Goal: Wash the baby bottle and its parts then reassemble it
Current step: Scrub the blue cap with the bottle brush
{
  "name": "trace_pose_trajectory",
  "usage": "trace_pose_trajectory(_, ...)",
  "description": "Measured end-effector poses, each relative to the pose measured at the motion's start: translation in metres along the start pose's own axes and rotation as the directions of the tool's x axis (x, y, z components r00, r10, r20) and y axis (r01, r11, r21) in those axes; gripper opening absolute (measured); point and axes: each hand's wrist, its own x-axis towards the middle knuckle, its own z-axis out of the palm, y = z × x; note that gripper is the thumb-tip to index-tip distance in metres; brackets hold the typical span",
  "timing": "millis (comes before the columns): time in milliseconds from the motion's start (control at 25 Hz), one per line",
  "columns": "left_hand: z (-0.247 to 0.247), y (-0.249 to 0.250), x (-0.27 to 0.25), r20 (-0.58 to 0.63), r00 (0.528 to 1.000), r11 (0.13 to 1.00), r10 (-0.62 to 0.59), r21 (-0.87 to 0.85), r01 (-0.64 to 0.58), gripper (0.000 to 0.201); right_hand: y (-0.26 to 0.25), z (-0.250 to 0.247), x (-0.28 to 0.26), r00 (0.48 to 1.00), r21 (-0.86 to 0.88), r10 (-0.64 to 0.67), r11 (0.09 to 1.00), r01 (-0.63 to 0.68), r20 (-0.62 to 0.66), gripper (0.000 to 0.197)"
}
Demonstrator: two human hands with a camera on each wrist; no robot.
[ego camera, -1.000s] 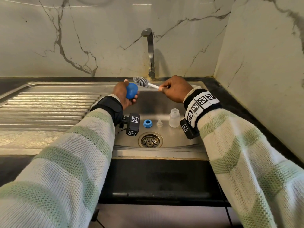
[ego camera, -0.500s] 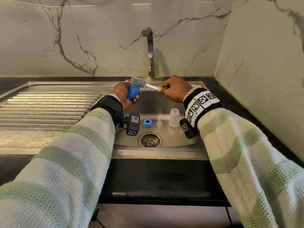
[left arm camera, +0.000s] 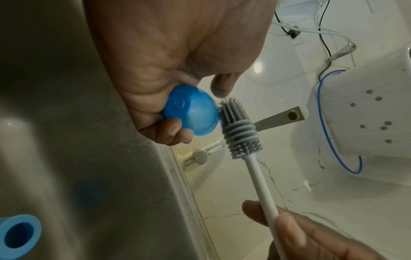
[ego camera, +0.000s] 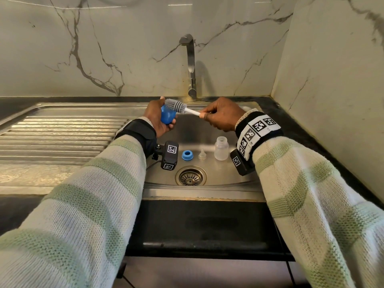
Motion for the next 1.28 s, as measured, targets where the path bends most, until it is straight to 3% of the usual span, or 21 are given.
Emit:
trace_pose_trajectory(400,0.0005,-0.0005,0.0043,-0.042,0.999,0.998,0.019,-0.052,-0.021,0.045,-0.001,0.0019,0.004,0.999,-0.052,-0.013,0.999,0.011,-0.039,0.024)
trace_pose_trajectory(520,0.0002,-0.002,0.0042,-0.077,0.997,0.998,0.013,-0.052,-0.017,0.043,-0.0036,0.0035,0.0026,0.997,-0.024,0.014,1.0,-0.012,0.077,0.022)
trace_pose_trajectory(560,0.0002,-0.0013,0.0034,-0.083,0.996,0.999,0.013,-0.035,-0.016,0.044,-0.0039,0.0034,0.0034,0.999,-0.038,0.001,0.999,0.001,0.052,0.023)
trace_pose_trajectory(640,0.0013,0.0001,0.0022,-0.059,0.998,1.0,0.008,-0.012,-0.009,0.048,-0.0031,0.0012,0.0035,0.999,-0.067,-0.027,0.997,0.025,-0.034,0.025)
trace_pose_trajectory(760,0.0008,-0.0001,0.0024,-0.021,1.0,1.0,0.005,-0.019,-0.005,0.047,-0.0031,0.0005,0.0033,0.999,-0.03,0.0,1.0,0.002,0.036,0.023)
trace_pose_trajectory(920,-0.0001,-0.0009,0.0027,-0.073,0.997,0.999,-0.001,-0.032,-0.001,0.045,-0.0004,0.0004,0.0036,0.999,-0.07,-0.004,0.998,0.002,-0.033,0.024)
trace_pose_trajectory(1040,-0.0005,-0.0017,0.0005,-0.089,0.996,1.0,0.012,0.016,-0.01,0.049,-0.0011,0.001,0.0023,0.998,-0.006,0.028,1.0,-0.028,0.049,0.023)
trace_pose_trajectory(1160,0.0026,-0.0022,0.0004,-0.063,0.998,1.0,0.012,0.01,-0.011,0.046,-0.0016,-0.0001,0.0028,0.999,-0.077,-0.018,0.997,0.015,-0.028,0.025)
trace_pose_trajectory(1280,0.0032,-0.0012,-0.0023,-0.026,1.0,1.0,0.013,-0.006,-0.013,0.047,-0.0029,-0.0007,0.0041,1.0,-0.066,-0.004,0.998,0.004,0.003,0.024)
